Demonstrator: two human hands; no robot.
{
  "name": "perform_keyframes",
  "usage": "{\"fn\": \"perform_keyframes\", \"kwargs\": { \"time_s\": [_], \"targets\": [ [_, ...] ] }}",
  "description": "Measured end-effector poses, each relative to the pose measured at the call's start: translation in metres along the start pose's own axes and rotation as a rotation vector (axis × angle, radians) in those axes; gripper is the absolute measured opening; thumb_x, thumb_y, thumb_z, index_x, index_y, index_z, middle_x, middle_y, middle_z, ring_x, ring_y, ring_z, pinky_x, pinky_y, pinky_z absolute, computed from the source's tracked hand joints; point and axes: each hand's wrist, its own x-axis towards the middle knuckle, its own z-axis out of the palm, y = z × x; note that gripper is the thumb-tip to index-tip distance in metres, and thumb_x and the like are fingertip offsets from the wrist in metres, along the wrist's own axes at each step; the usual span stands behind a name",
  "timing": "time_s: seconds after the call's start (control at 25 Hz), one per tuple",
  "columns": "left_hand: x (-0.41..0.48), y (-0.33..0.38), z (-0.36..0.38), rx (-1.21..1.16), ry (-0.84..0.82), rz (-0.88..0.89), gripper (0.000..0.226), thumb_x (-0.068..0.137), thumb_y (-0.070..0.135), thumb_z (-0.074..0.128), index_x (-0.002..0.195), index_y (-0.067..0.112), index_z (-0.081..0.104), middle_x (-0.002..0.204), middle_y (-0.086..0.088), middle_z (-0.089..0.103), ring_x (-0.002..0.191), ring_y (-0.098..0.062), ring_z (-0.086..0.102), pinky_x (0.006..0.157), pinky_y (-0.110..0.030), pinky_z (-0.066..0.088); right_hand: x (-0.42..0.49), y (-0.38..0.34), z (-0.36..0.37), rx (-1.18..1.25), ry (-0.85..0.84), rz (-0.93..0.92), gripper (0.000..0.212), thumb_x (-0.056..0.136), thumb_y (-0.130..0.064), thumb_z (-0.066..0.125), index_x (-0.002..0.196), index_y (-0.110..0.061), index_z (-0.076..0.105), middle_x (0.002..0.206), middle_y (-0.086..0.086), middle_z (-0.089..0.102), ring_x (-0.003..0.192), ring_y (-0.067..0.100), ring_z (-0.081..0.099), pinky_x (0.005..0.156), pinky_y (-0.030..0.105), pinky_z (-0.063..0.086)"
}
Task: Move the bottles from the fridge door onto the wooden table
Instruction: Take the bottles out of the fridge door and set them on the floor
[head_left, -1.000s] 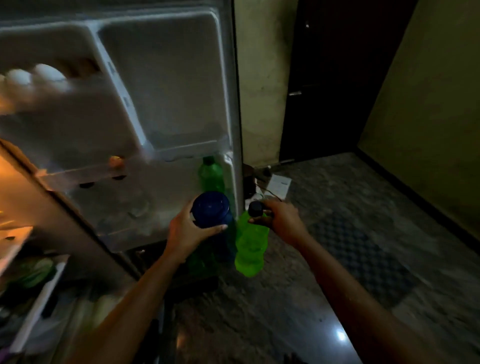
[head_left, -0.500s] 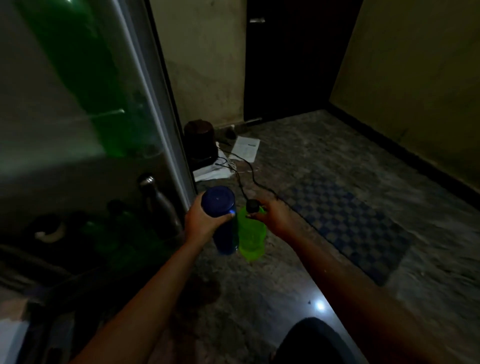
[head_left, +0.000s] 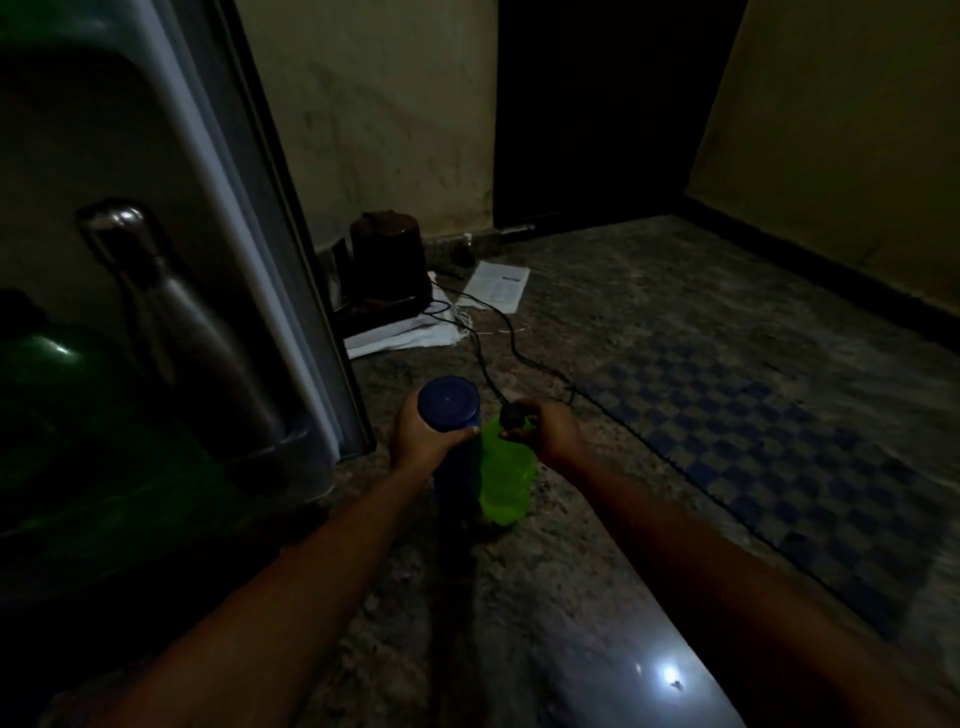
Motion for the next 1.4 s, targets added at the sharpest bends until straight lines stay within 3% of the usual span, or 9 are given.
{"fn": "perform_keyframes", "kwargs": {
  "time_s": [0.2, 0.52, 0.72, 0.84, 1.0, 1.08, 1.16, 1.32, 1.4],
  "targets": [
    [0.016, -0.025, 0.019, 0.013, -0.032, -0.017, 0.084, 0.055, 0.007, 0.086, 0.128, 0.005, 0.044, 0.134, -0.017, 0.051, 0.125, -0.031, 0.048, 0.102, -0.040, 0.041, 0.017, 0.037, 0.018, 0.087, 0.011, 0.031, 0.045, 0.072, -0.011, 0.076, 0.114, -0.003, 0.063, 0.119, 0.015, 0.065, 0.113, 0.028, 0.059, 0.098, 0.038, 0.046],
    [0.018, -0.022, 0.011, -0.063, -0.139, -0.058, 0.077, 0.078, 0.006, 0.070, 0.142, 0.011, 0.028, 0.147, -0.013, 0.037, 0.134, -0.030, 0.038, 0.108, -0.044, 0.037, 0.000, 0.037, 0.026, 0.196, 0.049, 0.117, 0.044, 0.083, -0.018, 0.066, 0.124, -0.006, 0.056, 0.127, 0.014, 0.060, 0.118, 0.027, 0.056, 0.093, 0.029, 0.042],
    [-0.029, -0.019, -0.001, -0.218, -0.042, -0.205, 0.065, 0.086, 0.008, 0.060, 0.142, 0.007, 0.028, 0.147, -0.015, 0.037, 0.131, -0.030, 0.041, 0.107, -0.045, 0.038, -0.041, 0.019, 0.027, 0.379, 0.029, 0.335, 0.042, 0.092, -0.021, 0.052, 0.130, -0.005, 0.048, 0.135, 0.015, 0.053, 0.121, 0.028, 0.053, 0.104, 0.041, 0.043],
    [-0.077, -0.013, -0.013, -0.373, 0.064, -0.237, 0.048, 0.089, 0.012, 0.056, 0.134, 0.007, 0.042, 0.137, -0.015, 0.049, 0.119, -0.025, 0.051, 0.101, -0.037, 0.041, -0.076, -0.018, 0.030, 0.579, -0.071, 0.375, 0.031, 0.094, -0.021, 0.047, 0.123, -0.011, 0.055, 0.117, 0.006, 0.058, 0.107, 0.019, 0.056, 0.091, 0.034, 0.048],
    [-0.123, 0.010, -0.062, -0.490, 0.245, -0.087, 0.029, 0.091, 0.018, 0.053, 0.120, 0.016, 0.056, 0.126, -0.010, 0.060, 0.109, -0.016, 0.057, 0.100, -0.030, 0.044, -0.107, -0.095, 0.032, 0.678, -0.242, 0.196, 0.031, 0.095, -0.021, 0.045, 0.122, -0.010, 0.056, 0.120, 0.006, 0.059, 0.113, 0.019, 0.055, 0.089, 0.030, 0.050],
    [-0.140, 0.027, -0.107, -0.509, 0.372, 0.022, 0.026, 0.091, 0.018, 0.051, 0.117, 0.018, 0.056, 0.119, -0.005, 0.062, 0.102, -0.005, 0.059, 0.087, -0.012, 0.046, -0.107, -0.137, 0.032, 0.685, -0.343, 0.036, 0.031, 0.094, -0.017, 0.047, 0.123, -0.007, 0.055, 0.125, 0.012, 0.059, 0.112, 0.021, 0.057, 0.082, 0.022, 0.049],
    [-0.149, 0.043, -0.152, -0.500, 0.484, 0.133, 0.027, 0.092, 0.016, 0.049, 0.119, 0.016, 0.055, 0.117, 0.000, 0.061, 0.098, 0.005, 0.058, 0.079, -0.003, 0.046, -0.100, -0.179, 0.034, 0.702, -0.391, -0.115, 0.032, 0.093, -0.013, 0.049, 0.123, -0.005, 0.054, 0.124, 0.015, 0.059, 0.107, 0.019, 0.057, 0.080, 0.020, 0.048],
    [-0.139, 0.070, -0.211, -0.426, 0.611, 0.245, 0.034, 0.090, 0.012, 0.053, 0.124, 0.011, 0.052, 0.125, -0.005, 0.057, 0.114, -0.009, 0.055, 0.084, -0.003, 0.045, -0.074, -0.260, 0.042, 0.677, -0.184, -0.354, 0.033, 0.088, -0.011, 0.057, 0.120, -0.002, 0.056, 0.117, 0.013, 0.062, 0.110, 0.017, 0.057, 0.084, 0.017, 0.046],
    [-0.123, 0.078, -0.235, -0.368, 0.653, 0.284, 0.035, 0.088, 0.016, 0.057, 0.123, 0.019, 0.052, 0.132, -0.005, 0.055, 0.122, -0.014, 0.051, 0.093, -0.013, 0.046, -0.057, -0.286, 0.049, 0.659, -0.038, -0.427, 0.037, 0.084, -0.015, 0.063, 0.120, -0.008, 0.057, 0.121, 0.012, 0.060, 0.113, 0.020, 0.057, 0.094, 0.025, 0.045]
  ]
}}
